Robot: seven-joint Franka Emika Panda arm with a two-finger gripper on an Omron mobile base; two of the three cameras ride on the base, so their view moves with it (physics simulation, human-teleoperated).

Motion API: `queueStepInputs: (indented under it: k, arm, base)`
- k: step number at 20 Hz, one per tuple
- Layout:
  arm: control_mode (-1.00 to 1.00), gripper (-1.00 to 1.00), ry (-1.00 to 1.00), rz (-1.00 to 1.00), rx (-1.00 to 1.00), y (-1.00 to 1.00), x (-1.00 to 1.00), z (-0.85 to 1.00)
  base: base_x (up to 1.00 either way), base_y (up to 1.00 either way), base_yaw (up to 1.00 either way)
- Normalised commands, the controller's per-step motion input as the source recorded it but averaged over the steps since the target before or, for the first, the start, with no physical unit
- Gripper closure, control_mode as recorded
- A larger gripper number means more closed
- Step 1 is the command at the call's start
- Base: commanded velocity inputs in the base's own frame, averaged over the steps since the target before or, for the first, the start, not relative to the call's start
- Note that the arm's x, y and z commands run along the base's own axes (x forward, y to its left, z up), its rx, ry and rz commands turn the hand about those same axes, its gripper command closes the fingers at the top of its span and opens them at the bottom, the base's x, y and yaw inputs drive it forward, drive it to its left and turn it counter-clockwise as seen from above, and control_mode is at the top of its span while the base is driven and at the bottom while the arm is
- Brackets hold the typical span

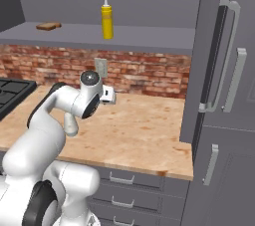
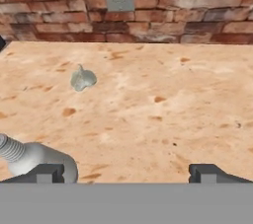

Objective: Pick the mustard and oil and vinegar bottle from the counter and place them in the cabinet.

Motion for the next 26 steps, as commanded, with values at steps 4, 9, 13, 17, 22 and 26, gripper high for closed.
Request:
queueStepInputs:
  k: [4,9,13,17,22,26]
  arm:
    - [-1.0,-1.0,0.0,0.02,0.0,0.03,-0.08,-0.26]
    - [-1.0,-1.0,-0.02,0.06,0.0,0.28,-0.03,-0.28]
    - [-1.0,-1.0,-0.03,0.09,0.0,0.39,0.0,-0.25]
    - [-1.0,-1.0,-0.04,0.09,0.0,0.3,-0.01,-0.09]
    - [-1.0,-1.0,-0.01,0.1,0.0,0.16,-0.01,0.0]
    - [-1.0,-1.0,0.0,0.11,0.0,0.16,0.0,-0.09]
  base:
    - [0.0,0.0,0.0]
    - [0.0,0.0,0.0]
    - [0.0,0.0,0.0]
    - [0.0,0.0,0.0]
    - [0.0,0.0,0.0]
    - [0.0,0.0,0.0]
